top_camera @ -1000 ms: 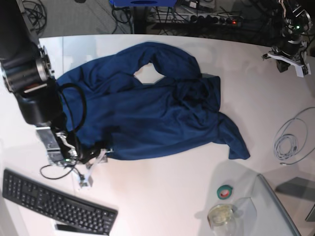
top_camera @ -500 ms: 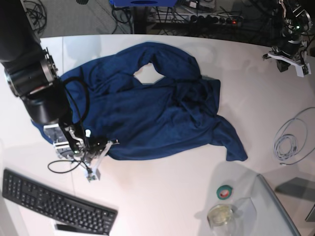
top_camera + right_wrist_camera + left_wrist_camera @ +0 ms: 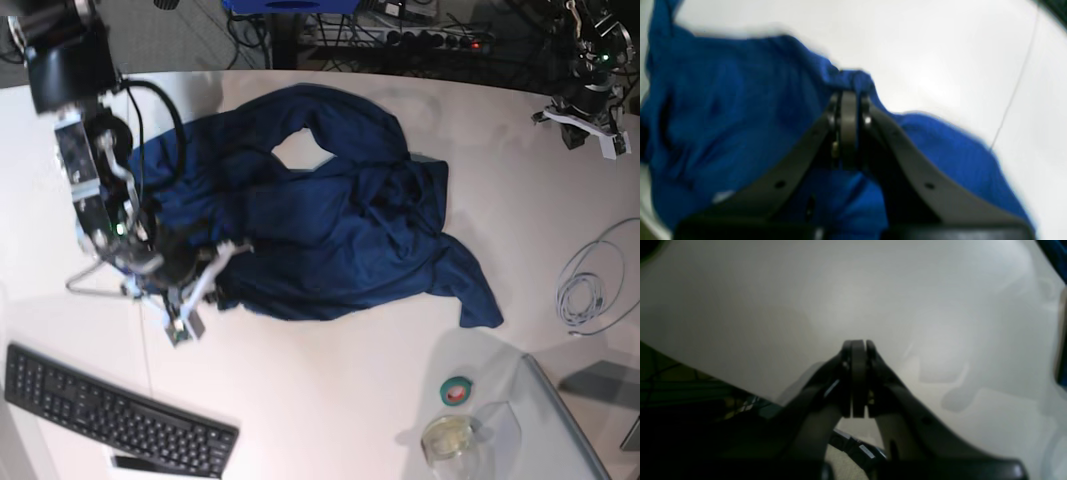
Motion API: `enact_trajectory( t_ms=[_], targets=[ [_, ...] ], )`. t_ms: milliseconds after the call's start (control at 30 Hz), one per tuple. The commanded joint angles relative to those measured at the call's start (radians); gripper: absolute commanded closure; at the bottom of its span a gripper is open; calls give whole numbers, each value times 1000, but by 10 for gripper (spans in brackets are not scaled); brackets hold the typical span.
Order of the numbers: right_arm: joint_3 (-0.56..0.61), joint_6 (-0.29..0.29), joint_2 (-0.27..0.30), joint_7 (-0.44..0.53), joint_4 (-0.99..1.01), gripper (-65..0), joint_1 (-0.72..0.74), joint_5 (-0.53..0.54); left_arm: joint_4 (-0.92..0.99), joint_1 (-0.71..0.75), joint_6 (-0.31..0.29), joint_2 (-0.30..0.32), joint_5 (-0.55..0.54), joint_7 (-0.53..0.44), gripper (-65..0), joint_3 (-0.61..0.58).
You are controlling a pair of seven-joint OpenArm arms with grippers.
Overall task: Layout the t-shirt on the table in an organized manner, then fold the t-shirt properly
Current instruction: 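Grasp the shirt edge with the right gripper and push it inward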
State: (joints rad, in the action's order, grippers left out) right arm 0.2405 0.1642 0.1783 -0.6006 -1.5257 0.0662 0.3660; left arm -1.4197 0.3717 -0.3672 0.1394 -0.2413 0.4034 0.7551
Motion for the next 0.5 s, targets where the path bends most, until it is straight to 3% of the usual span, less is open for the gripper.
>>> enact_trajectory(
  t_ms=[0,200,267,400,467],
  targets=[
    [-3,1,0,12,-57,0,-13,14,-14,2,3,18,-8,-21,0,4],
    [-3,-2,-4,-14,-112,-20,-185,14,-14,0,3,18,-8,-21,0,4],
    [-2,-2,-4,-14,-123,-95,-230,14,-14,0,3,18,-8,-21,0,5],
    [-2,-2,2,-91,-197,-332,-248,12,-13,0,3,18,-8,-21,0,5],
    [-22,-2,2,-121,-240,-377,-228,12,-13,0,3,18,-8,-21,0,4]
  ],
)
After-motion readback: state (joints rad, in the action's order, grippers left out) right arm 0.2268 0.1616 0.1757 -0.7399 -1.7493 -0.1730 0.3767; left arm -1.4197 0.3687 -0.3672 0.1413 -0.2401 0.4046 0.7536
